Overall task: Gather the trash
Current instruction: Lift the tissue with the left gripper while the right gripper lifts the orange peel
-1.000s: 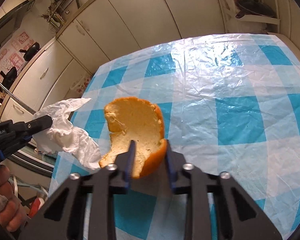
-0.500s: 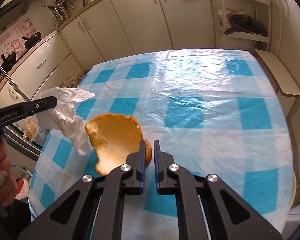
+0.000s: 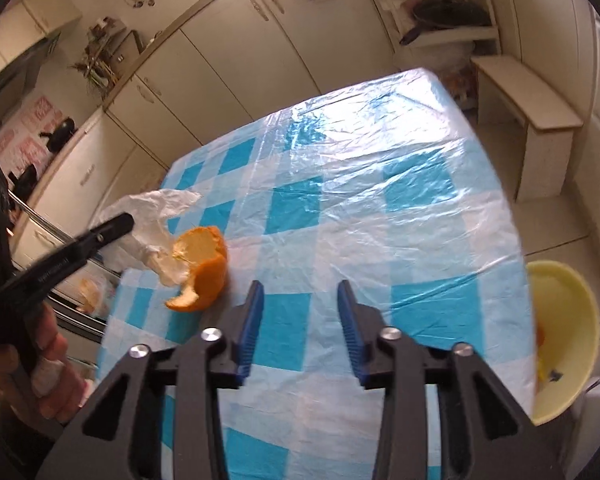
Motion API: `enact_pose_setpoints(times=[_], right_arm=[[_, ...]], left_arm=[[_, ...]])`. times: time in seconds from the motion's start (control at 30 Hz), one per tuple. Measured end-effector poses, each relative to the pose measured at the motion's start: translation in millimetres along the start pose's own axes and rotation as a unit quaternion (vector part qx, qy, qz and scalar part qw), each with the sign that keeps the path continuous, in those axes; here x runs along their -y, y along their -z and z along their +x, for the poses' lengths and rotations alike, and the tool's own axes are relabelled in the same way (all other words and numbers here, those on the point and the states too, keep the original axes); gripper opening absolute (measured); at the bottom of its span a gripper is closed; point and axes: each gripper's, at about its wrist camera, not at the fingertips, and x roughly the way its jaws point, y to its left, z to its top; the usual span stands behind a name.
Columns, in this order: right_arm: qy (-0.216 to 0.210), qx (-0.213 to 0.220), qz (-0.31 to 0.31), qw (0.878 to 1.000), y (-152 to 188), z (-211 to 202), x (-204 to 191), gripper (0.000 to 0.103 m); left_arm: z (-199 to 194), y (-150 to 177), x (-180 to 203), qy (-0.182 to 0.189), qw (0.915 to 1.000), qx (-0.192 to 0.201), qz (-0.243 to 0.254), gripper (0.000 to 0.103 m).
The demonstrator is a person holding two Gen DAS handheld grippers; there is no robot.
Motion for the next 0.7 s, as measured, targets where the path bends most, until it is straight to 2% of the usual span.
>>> enact_pose_setpoints(times=[0.1, 0.17, 0.27, 0.43, 0.57, 0.6, 0.63, 0.67, 0.7], right_arm=[[-0.002, -0.005, -0.027, 1.000, 0.9, 18.3, -24.3, 0.050], [-0.014, -0.017, -0.032, 0.999, 1.1, 31.5, -37.6, 0.050], [-0.005, -0.019, -0.050, 0.999, -0.2, 47.0, -54.9, 0.050], [0.009, -0.026, -0.026, 0.999, -5.5, 73.4, -56.7, 0.050], [0.025, -0.010, -0.048, 0.998, -10.5, 83.3, -69.3, 0.050], [0.032, -0.006, -0.059, 0.998, -10.1, 85.5, -73.0, 0.048], [0.041, -0.004, -0.072, 0.997, -9.3, 87.8, -76.3, 0.039], [0.050, -0.002, -0.083, 0.995, -8.6, 89.3, -78.6, 0.035], [0.052, -0.004, -0.088, 0.995, -8.1, 91.0, -79.8, 0.022]], left_arm=[[-0.9, -0.9, -24.3, -0.012, 0.9994, 0.001, -0.032, 0.011], [-2.6, -1.7, -40.5, -0.019, 0.9986, 0.003, -0.050, 0.011], [-4.2, -0.8, -61.7, -0.028, 0.9972, 0.003, -0.070, 0.011], [-7.2, -0.6, -77.4, -0.028, 0.9964, 0.004, -0.080, 0.011], [-11.5, -0.3, -81.8, -0.030, 0.9966, 0.008, -0.077, 0.011], [-11.7, -0.4, -82.3, -0.030, 0.9965, 0.008, -0.078, 0.011], [-11.4, -0.3, -83.6, -0.030, 0.9964, 0.006, -0.078, 0.011], [-10.9, -0.4, -84.0, -0.030, 0.9964, 0.004, -0.079, 0.011], [-10.3, -0.2, -84.8, -0.031, 0.9963, 0.002, -0.080, 0.011]])
